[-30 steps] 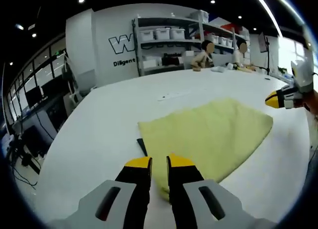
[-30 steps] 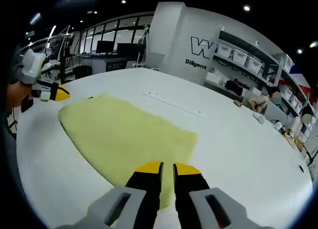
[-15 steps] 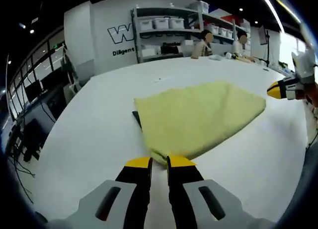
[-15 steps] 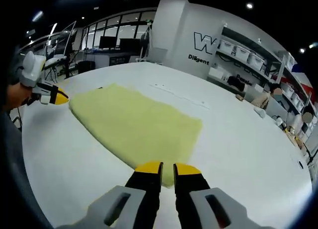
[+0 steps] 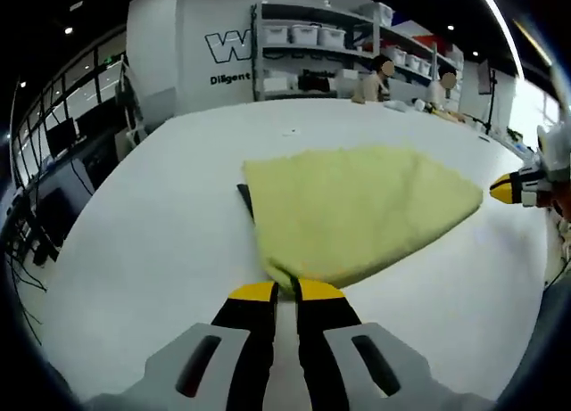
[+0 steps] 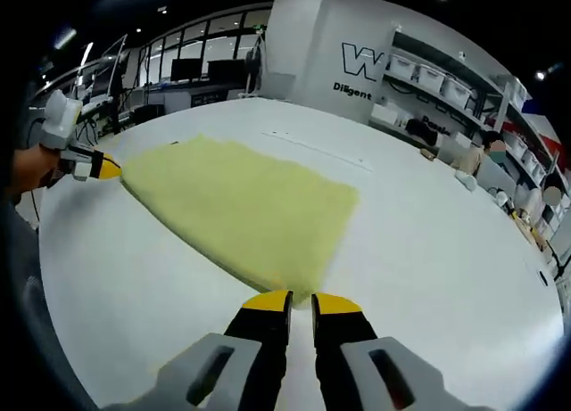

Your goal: Fold the garment on the visible template until the final outline fits inside the template.

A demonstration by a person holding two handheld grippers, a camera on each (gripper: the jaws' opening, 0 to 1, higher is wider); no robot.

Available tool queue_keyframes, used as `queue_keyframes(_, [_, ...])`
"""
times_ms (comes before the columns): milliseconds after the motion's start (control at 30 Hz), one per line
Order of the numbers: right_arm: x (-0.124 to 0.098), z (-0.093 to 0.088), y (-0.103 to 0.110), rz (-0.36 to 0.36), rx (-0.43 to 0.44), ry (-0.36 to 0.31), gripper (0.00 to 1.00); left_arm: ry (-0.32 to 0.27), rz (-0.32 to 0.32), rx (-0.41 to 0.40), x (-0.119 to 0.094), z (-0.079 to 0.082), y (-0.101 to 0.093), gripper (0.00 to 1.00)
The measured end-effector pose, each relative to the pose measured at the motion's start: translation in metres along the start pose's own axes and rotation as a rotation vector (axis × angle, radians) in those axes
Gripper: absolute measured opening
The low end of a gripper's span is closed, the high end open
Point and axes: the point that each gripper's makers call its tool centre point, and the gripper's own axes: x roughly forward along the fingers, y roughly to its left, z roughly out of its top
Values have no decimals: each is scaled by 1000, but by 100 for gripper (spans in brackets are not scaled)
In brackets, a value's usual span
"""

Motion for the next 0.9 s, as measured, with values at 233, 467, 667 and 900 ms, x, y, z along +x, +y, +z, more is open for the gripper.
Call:
queue_keyframes(233, [4,-10,-6,15,44,12,5,-13,-4,32,1,2,-1,0])
queue_keyframes(467, [19,-18,-7,58,63,39,4,-8,-8,28,1,2,0,0])
queue_keyframes(667, [23,-9,-6,78,71,10,4,-5,-12,31,2,1,0,0])
queue_keyframes(900, [20,1,5,147,83,-29,2,-2,-13,27,4,1,0,0])
